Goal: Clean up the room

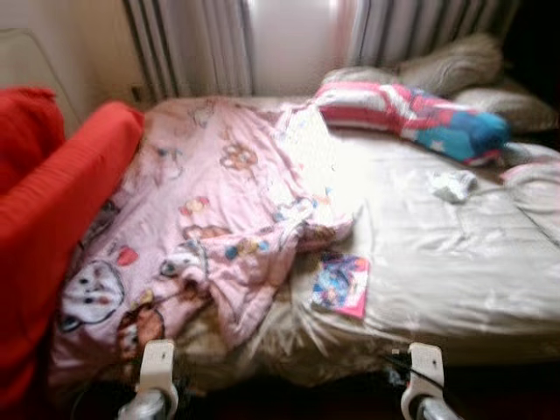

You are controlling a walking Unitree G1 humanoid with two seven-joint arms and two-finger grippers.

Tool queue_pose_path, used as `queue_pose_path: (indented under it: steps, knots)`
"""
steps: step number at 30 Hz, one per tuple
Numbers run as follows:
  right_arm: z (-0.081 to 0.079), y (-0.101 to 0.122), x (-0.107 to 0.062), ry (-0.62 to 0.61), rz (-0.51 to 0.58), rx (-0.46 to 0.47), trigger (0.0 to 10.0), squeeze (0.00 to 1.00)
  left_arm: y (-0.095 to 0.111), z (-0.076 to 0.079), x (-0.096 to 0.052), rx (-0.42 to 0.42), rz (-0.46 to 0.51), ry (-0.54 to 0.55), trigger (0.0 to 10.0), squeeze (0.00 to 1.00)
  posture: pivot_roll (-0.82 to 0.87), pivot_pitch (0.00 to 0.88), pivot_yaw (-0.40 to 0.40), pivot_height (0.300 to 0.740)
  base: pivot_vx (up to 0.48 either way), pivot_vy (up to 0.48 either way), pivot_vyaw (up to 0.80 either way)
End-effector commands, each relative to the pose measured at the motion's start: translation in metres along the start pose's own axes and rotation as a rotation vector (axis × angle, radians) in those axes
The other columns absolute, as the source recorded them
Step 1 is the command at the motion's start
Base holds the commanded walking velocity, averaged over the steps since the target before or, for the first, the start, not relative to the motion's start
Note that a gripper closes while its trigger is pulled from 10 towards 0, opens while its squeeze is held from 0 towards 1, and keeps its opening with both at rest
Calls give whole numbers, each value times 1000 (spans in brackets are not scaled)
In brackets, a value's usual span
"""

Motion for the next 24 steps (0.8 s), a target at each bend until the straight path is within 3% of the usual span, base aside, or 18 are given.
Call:
queue_pose_path:
  steps: [1, 24]
  knots:
    - [6, -3, -1, -17, -8, 16, 10000, 0, -2, 3, 0, 0, -8, -10, 10000, 0, 4, 0, 23, 690, 270, 0, 0]
    - [6, -3, -2, -9, 0, 7, 10000, 0, -2, 3, 0, 10, 2, -6, 10000, 0, 2, 0, 24, 690, 257, 0, 0]
Point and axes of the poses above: a point about 5 cm out from each wrist's last joint towards the gripper, its own x axis pointing out of the wrist towards the gripper, its own y axis along the axis of the wrist's last joint, z = x × y, the point moved 4 cm from there along x, pointing out of the wrist towards the gripper, and after that the axes turned 10 degrees about x, right-handed, at the moved point
